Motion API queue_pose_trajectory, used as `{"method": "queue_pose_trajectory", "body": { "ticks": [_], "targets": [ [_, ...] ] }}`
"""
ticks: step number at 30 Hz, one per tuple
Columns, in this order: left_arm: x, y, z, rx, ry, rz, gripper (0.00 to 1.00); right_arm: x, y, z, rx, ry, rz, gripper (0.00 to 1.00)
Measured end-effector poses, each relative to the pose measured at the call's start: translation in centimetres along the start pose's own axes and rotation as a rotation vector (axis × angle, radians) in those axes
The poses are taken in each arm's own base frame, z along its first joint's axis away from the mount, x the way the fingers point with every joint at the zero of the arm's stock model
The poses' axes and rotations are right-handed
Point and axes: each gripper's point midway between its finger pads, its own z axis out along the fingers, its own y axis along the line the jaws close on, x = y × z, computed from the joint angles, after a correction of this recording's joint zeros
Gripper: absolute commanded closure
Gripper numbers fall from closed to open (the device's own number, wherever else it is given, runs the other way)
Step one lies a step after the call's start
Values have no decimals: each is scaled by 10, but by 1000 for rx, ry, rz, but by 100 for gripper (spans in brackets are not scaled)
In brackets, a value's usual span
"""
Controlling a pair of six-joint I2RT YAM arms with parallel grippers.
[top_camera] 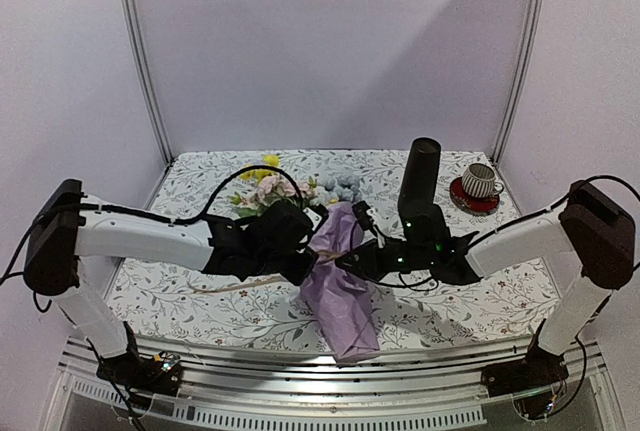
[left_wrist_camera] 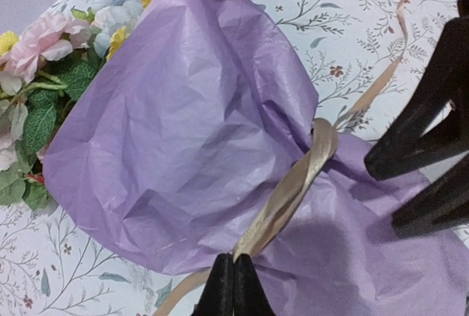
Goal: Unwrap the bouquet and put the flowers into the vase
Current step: Untie the half-tied ribbon from the folded wrapping paper.
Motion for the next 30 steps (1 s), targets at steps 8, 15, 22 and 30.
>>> {"method": "queue_pose_trajectory", "body": {
  "ticks": [8, 15, 22, 30],
  "targets": [
    [26, 14, -3, -53, 26, -73, 100, -14, -8, 14, 55, 18, -52, 66],
    [54, 25, 0, -102, 71, -116, 100, -15, -22, 14, 141, 42, -102, 63],
    [60, 30, -6, -110, 64, -158, 100, -9, -35, 10, 216, 77, -175, 62],
    [67, 46, -15, -113, 34, -222, 100, -32, -30, -3, 249, 10, -234, 62]
  ]
}}
